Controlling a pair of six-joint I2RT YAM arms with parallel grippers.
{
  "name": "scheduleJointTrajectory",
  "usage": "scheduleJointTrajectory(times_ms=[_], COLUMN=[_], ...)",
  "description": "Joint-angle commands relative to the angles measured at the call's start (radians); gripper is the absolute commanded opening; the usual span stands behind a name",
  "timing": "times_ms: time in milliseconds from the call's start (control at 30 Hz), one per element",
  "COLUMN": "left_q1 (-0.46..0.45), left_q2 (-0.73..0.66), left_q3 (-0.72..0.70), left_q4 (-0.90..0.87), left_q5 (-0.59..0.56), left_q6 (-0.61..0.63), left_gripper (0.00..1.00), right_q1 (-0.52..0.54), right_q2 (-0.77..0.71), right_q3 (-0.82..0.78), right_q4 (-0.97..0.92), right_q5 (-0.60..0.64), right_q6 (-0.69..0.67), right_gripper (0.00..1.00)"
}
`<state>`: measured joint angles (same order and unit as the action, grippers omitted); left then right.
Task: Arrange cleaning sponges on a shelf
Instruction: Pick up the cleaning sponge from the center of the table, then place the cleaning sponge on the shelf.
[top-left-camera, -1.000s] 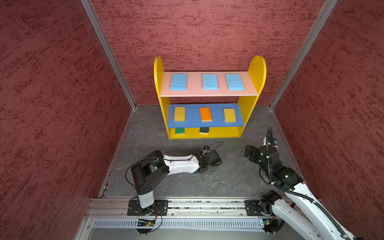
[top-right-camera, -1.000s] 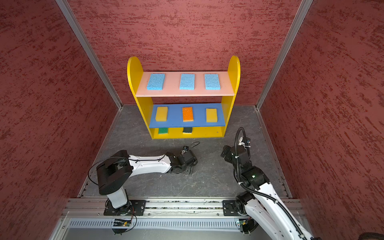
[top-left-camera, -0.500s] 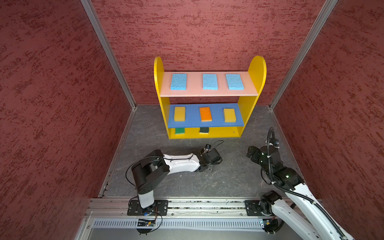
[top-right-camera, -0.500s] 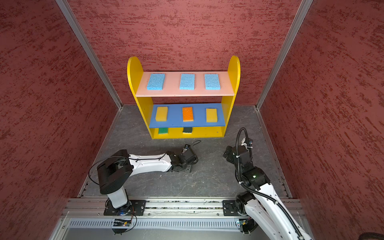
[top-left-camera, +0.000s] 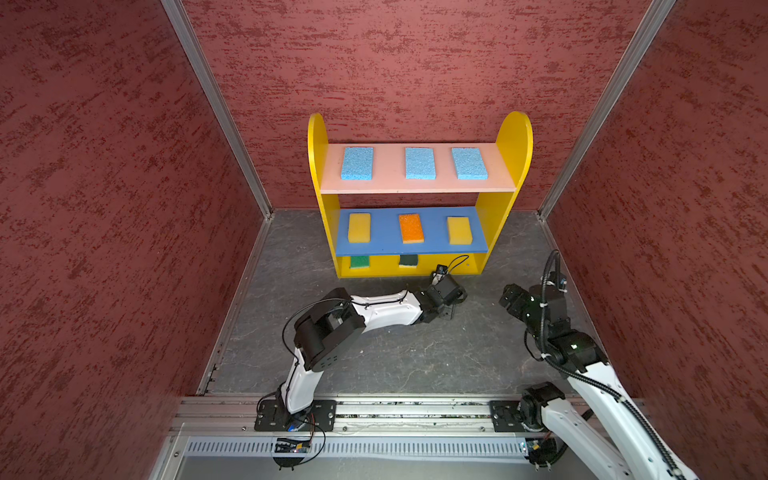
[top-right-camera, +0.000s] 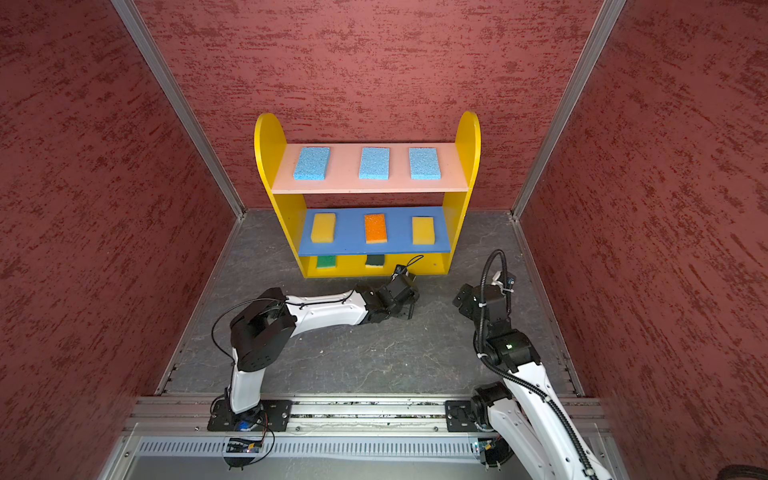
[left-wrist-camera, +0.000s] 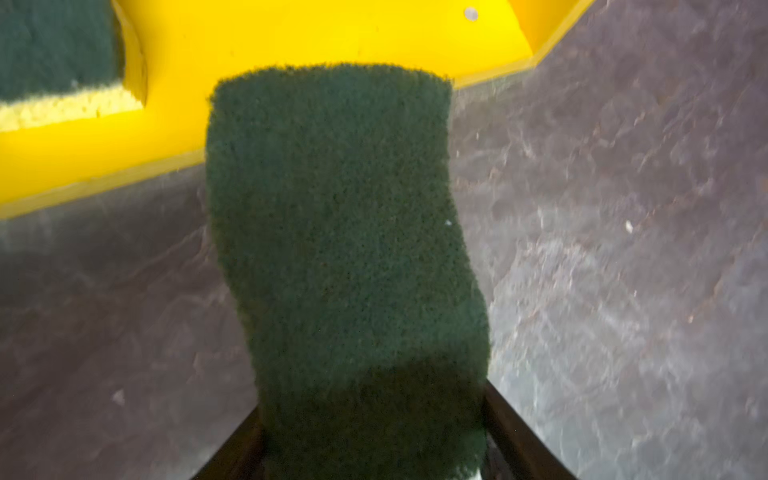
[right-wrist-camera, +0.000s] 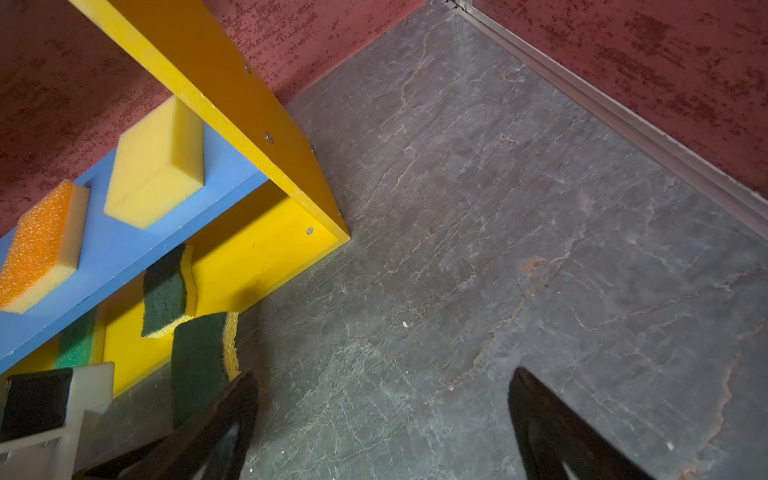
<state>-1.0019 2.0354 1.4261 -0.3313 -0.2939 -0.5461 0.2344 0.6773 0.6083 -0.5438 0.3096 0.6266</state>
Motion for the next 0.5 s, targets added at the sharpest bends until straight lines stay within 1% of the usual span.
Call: scheduleJointTrajectory(times_ms=[0, 167, 300, 467], left_q1=[0.013, 0.022, 0.019, 0.023], left_q2=[0.041, 0.119, 0.150, 0.187], left_q3=[0.049, 0.151, 0.166, 0.200], left_q4=[0.047, 0.054, 0.115, 0.135], left_q5=[-0.023, -0.044, -0.097, -0.140], left_q6=[0.029, 0.047, 0.078, 0.070], left_gripper=[0.68, 0.68, 0.68, 0.69], right_q1=[-0.020, -0.030, -0.035, -0.037], right_q2=[-0.005, 0.002, 0.008, 0.008], right_q3=[0.028, 0.028, 0.023, 0.020], right_q4=[0.047, 0.069, 0.092, 0.108], right_q5=[-0.043, -0.081, -0.111, -0.137], right_q6=[-0.029, -0.039, -0.046, -0.054], right_gripper=[0.94, 0.94, 0.93, 0.93])
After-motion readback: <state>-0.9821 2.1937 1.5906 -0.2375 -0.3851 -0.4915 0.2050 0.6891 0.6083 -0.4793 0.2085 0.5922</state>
